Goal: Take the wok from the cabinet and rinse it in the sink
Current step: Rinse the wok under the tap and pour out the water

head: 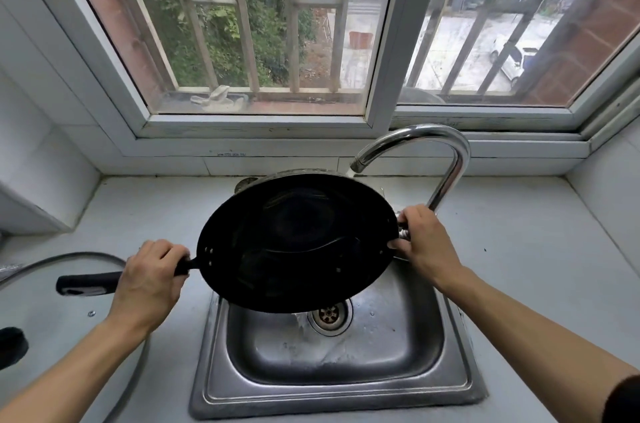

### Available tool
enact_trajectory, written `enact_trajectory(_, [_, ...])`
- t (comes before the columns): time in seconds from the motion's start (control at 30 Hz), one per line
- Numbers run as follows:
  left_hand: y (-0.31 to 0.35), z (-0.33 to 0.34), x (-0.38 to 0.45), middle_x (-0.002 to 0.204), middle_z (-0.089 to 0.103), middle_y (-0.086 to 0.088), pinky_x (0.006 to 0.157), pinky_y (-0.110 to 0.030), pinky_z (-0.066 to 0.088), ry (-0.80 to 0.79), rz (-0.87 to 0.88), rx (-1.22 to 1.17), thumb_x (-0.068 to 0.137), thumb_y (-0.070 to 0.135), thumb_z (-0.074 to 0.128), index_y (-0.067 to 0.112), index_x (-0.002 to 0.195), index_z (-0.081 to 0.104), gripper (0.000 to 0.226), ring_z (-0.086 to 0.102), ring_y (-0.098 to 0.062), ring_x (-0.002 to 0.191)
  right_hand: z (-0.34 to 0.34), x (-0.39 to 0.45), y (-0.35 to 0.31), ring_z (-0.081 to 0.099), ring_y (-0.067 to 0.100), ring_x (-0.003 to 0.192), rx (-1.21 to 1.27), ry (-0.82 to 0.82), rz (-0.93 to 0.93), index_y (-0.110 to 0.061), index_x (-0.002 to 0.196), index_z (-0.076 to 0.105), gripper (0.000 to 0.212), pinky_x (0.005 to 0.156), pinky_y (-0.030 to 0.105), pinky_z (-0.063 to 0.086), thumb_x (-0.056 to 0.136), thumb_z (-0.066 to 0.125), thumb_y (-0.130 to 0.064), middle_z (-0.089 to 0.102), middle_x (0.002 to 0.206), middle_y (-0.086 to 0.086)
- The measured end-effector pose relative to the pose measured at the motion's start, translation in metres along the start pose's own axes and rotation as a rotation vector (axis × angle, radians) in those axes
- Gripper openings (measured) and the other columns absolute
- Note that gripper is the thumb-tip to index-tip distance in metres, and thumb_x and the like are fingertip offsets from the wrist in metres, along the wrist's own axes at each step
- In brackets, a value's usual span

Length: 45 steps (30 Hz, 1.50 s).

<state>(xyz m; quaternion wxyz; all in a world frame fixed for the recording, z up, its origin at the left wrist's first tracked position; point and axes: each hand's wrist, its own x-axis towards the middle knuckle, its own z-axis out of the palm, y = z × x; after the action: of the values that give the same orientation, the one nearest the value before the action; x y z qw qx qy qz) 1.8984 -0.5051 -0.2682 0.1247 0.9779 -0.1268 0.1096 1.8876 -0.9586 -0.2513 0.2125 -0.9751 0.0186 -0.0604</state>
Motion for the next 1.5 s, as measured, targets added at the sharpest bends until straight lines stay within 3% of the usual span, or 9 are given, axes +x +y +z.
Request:
enact_trajectory(0.27, [-0.006,-0.013,-0.018,0.077,0.052,-0.001,0.058,-0.042,0.042,-0.026,-0.041,-0.010,0.055,-0.002,0.084,0.012,0.081,0.058,0.039,0.048,-0.030,0.074,0.002,0.021,-0.022,0.049,0.025,0.079,-0.009,0.018,-0.044,-0.012,0.087,0.052,0.042,0.071,0.038,0.044,0.062,0.085,-0.011,0.052,0.087,0.005])
enact_trajectory(0.6, [-0.002,-0.023,-0.027,0.078,0.049,0.004,0.057,-0.042,0.043,-0.045,-0.034,-0.035,0.056,-0.002,0.083,0.016,0.083,0.057,0.041,0.047,-0.026,0.074,-0.006,0.016,-0.023,0.048,0.022,0.080,-0.006,0.017,-0.078,-0.016,0.086,0.049,0.044,0.073,0.036,0.046,0.063,0.085,-0.010,0.050,0.088,0.001])
enact_trajectory(0.8, [0.000,-0.027,-0.028,0.082,0.055,0.002,0.062,-0.040,0.045,-0.078,0.011,-0.039,0.056,0.000,0.086,0.013,0.090,0.063,0.043,0.051,-0.026,0.078,-0.012,0.010,-0.017,0.045,0.019,0.088,0.032,-0.010,-0.049,-0.021,0.088,0.046,0.042,0.078,0.027,0.040,0.067,0.081,-0.009,0.048,0.094,0.000])
enact_trajectory(0.9, [0.002,-0.029,-0.024,0.082,0.056,0.002,0.064,-0.035,0.044,-0.097,0.040,-0.050,0.056,0.000,0.087,0.011,0.093,0.065,0.044,0.052,-0.025,0.078,-0.017,0.007,-0.014,0.044,0.018,0.092,0.023,-0.004,-0.025,-0.020,0.092,0.051,0.035,0.082,0.029,0.041,0.071,0.078,-0.012,0.048,0.098,0.000])
enact_trajectory(1.03, [0.002,-0.034,-0.016,0.083,0.058,0.003,0.062,-0.033,0.043,-0.134,0.075,-0.051,0.059,0.005,0.087,0.011,0.098,0.068,0.045,0.053,-0.024,0.079,-0.029,0.006,-0.009,0.044,0.016,0.092,0.000,-0.008,-0.004,-0.017,0.093,0.058,0.024,0.081,0.021,0.032,0.077,0.076,-0.018,0.049,0.096,0.000])
enact_trajectory(1.23, [0.005,-0.051,-0.005,0.086,0.062,0.006,0.068,-0.037,0.049,-0.190,0.132,-0.083,0.064,0.009,0.086,0.017,0.102,0.063,0.045,0.057,-0.022,0.081,-0.046,-0.001,-0.006,0.049,0.017,0.087,-0.040,-0.003,-0.008,-0.017,0.091,0.063,0.013,0.084,0.027,0.043,0.081,0.070,-0.023,0.048,0.091,-0.001])
enact_trajectory(1.37, [0.010,-0.060,-0.004,0.075,0.047,0.020,0.059,-0.031,0.044,-0.249,0.243,-0.087,0.065,0.013,0.085,0.021,0.096,0.060,0.041,0.051,-0.015,0.070,-0.051,-0.008,-0.005,0.051,0.019,0.084,-0.086,-0.039,-0.002,-0.015,0.088,0.066,0.010,0.082,0.027,0.043,0.082,0.069,-0.022,0.053,0.089,0.002])
enact_trajectory(1.5, [0.005,-0.051,-0.008,0.077,0.047,0.020,0.062,-0.031,0.046,-0.300,0.259,-0.081,0.070,0.018,0.083,0.024,0.098,0.059,0.037,0.052,-0.014,0.074,-0.040,-0.018,-0.001,0.055,0.023,0.086,-0.109,-0.097,0.026,-0.009,0.087,0.069,0.013,0.081,0.031,0.047,0.081,0.069,-0.020,0.057,0.092,0.008])
